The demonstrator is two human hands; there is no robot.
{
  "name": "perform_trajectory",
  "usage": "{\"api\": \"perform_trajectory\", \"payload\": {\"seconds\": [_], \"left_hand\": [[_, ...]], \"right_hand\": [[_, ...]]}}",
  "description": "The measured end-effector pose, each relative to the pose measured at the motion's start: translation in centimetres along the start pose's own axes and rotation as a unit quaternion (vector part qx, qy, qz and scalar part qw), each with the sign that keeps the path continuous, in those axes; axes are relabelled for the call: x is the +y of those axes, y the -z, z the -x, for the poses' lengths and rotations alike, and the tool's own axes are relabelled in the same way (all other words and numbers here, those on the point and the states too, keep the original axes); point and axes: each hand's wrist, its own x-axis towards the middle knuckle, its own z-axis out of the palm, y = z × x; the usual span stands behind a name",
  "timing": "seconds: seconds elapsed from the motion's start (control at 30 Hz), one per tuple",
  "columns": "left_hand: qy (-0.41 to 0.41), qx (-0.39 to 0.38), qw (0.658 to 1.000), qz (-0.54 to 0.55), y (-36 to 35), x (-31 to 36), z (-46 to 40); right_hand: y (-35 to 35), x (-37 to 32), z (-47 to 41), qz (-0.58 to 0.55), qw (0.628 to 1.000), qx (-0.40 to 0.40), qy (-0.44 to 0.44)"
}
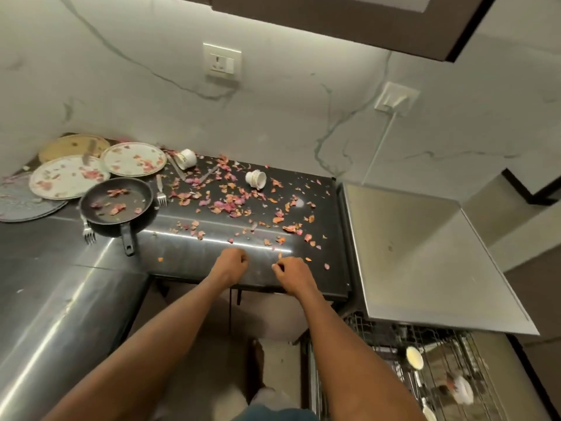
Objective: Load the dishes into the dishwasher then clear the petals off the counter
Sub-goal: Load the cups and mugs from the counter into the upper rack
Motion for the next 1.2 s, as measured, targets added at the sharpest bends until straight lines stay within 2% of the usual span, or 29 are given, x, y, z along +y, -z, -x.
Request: {"api": "perform_trajectory", "payload": {"seconds": [0.33, 0.47, 0.67, 0.8, 1.2], "left_hand": [[0.024, 0.023, 0.999, 0.001, 4.3, -0.3, -9.6], [0.054, 0.064, 0.996, 0.035, 5.8, -0.4, -13.5], [0.077, 0.071, 0.993, 0.047, 7.0, -0.6, -17.0], [0.086, 0.059, 0.994, 0.045, 7.7, -1.4, -19.2], [0.148, 0.065, 0.983, 0.088, 9.0, -4.3, -22.5]], "right_hand": [[-0.5, -3.2, -12.9, -0.019, 0.997, -0.069, 0.024], [0.3, -3.7, -18.4, 0.008, 0.997, -0.064, 0.037], [1.0, -3.9, -25.3, -0.01, 1.0, -0.006, 0.001], [2.1, -5.0, -28.7, 0.0, 1.0, 0.001, -0.013], [2.4, -5.6, -37.6, -0.014, 0.995, -0.072, -0.073]]}}
